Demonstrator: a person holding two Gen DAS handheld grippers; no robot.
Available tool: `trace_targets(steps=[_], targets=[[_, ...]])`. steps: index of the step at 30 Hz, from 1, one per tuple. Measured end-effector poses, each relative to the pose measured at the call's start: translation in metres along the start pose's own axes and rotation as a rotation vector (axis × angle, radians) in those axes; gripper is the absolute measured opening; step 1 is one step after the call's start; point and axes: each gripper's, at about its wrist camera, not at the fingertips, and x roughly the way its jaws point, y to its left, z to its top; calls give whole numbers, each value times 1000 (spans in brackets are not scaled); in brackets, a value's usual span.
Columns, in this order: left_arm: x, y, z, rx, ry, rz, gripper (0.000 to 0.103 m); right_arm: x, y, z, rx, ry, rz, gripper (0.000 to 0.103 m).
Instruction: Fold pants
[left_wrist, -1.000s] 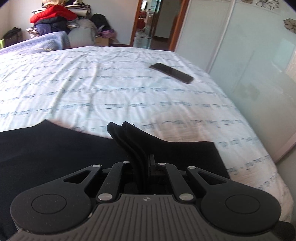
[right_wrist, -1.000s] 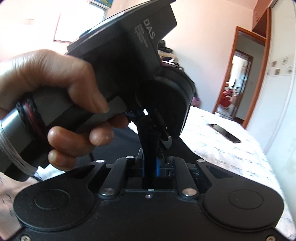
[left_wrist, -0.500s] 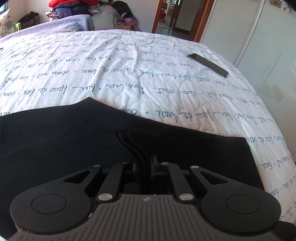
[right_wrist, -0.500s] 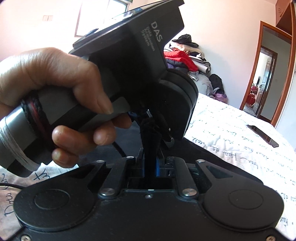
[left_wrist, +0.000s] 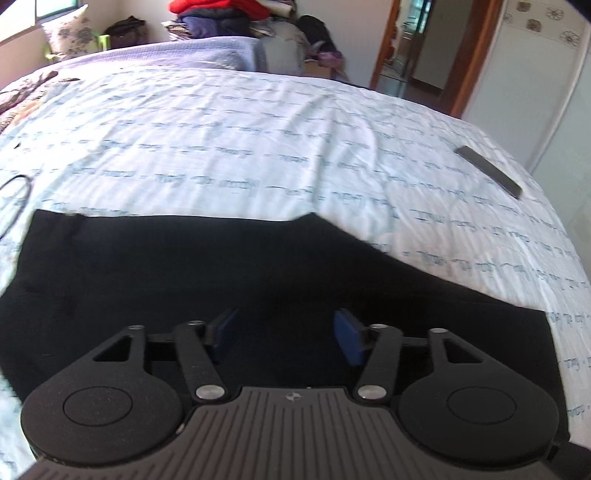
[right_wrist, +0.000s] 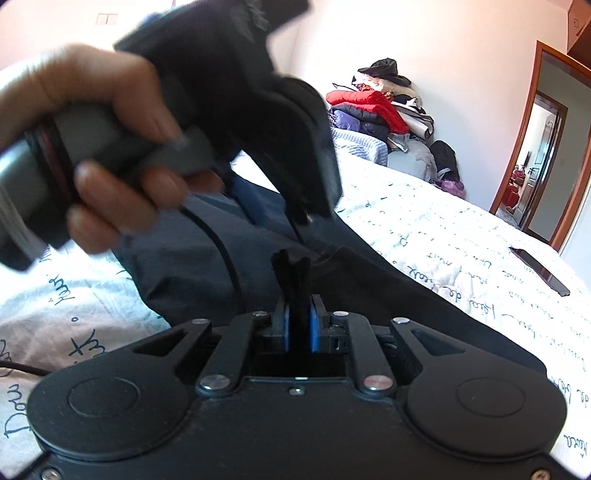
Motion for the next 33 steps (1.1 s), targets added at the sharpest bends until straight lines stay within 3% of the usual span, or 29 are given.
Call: trace_targets(steps=[2, 5, 7, 9, 11, 15, 17, 22, 25, 26, 30, 33], targets=[[-13, 17, -1, 20, -14, 44, 75, 7, 11, 1, -10, 3, 3, 11], [-38, 45, 3, 63, -58, 217, 83, 8, 16, 1, -22, 8, 7, 11], [-55, 61, 9, 49, -118, 351, 89, 12, 11, 0, -24, 12, 8, 11], [-67, 69, 17, 0, -176, 392, 94, 13, 11, 1, -29, 12, 10, 11], [-68, 67, 23, -30, -170, 274, 97, 14, 12, 1, -37, 16, 8, 11], [-33, 28, 23, -39, -45, -68, 97, 18, 17, 0, -84, 40, 3, 11], [-17, 1, 20, -2, -22, -141, 94, 23, 22, -1, -116, 54, -10, 11], [1, -56, 0, 184, -46, -173, 92, 20, 30, -3, -165, 86, -12, 13], [-3, -72, -15, 304, -122, -135, 94, -16, 12, 3, -93, 68, 77, 13], [-3, -75, -20, 339, -142, -132, 94, -29, 1, 3, -59, 53, 69, 13], [9, -89, -39, 431, -115, -151, 94, -52, -58, -9, 81, 79, -131, 13], [24, -92, -60, 507, -65, -119, 93, -40, -91, -34, 193, 215, -194, 13]])
